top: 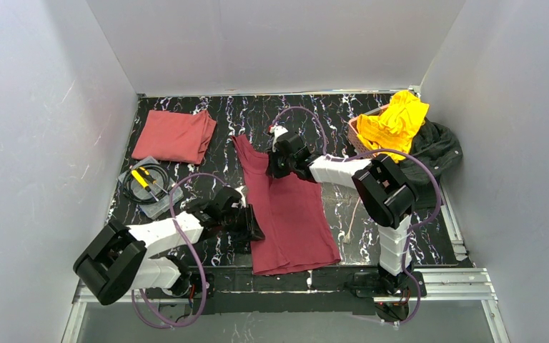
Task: Fold and stack the mixed laundry pile
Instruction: Fold the tank top at the center of the board.
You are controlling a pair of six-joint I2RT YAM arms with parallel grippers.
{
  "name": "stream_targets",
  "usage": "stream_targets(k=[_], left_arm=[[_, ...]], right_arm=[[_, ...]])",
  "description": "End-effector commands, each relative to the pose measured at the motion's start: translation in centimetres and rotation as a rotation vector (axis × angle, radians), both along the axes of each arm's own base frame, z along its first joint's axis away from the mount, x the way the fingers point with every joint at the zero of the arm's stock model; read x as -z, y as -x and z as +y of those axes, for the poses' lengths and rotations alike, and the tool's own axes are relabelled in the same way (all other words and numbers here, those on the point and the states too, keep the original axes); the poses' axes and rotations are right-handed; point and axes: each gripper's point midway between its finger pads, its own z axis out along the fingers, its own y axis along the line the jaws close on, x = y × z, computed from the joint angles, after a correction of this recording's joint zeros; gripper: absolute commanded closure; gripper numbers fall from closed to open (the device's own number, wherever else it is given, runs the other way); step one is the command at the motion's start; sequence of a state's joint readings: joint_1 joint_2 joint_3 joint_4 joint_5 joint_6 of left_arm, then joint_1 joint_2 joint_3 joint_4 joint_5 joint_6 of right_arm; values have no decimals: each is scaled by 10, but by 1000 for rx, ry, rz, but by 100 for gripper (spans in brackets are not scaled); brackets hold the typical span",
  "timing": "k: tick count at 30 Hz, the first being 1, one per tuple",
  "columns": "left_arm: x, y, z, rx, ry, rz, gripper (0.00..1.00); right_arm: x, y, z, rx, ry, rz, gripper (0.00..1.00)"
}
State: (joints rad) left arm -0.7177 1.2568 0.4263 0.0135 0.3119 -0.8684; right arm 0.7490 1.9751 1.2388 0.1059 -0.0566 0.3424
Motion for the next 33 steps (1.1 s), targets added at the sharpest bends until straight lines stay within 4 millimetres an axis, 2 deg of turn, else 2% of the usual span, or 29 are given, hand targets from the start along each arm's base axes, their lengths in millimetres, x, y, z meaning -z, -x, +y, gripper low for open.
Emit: stream_targets(k=[1,11,18,24,26,27,29,31,33], left_arm=[[21,31,24,14,-74,86,72],[19,39,28,7,-64,92,72],[15,40,26,12,-55,89,72],[11,38,25,19,-50,77,70],[6,37,22,31,-36,69,67],[2,36,20,40,-27,58,65],[-9,33,16,68,-3,27,59],[-25,29,9,100,33,-9,52],[-43,26,-1,139,83,-43,48]], right_arm=[[-25,-17,-10,49,-24,-66,99],[-10,-23,-25,110,24,-40,99],[-6,-28,-36,171,53,-39,99],[-2,-30,-33,163,52,-22,99],[-5,-29,-27,136,42,-19,90],[-9,-28,-25,120,33,-21,82],[-27,-29,-21,96,15,-44,61],[-48,-24,-19,55,-5,-58,47],[-64,-18,-27,45,13,-67,35]])
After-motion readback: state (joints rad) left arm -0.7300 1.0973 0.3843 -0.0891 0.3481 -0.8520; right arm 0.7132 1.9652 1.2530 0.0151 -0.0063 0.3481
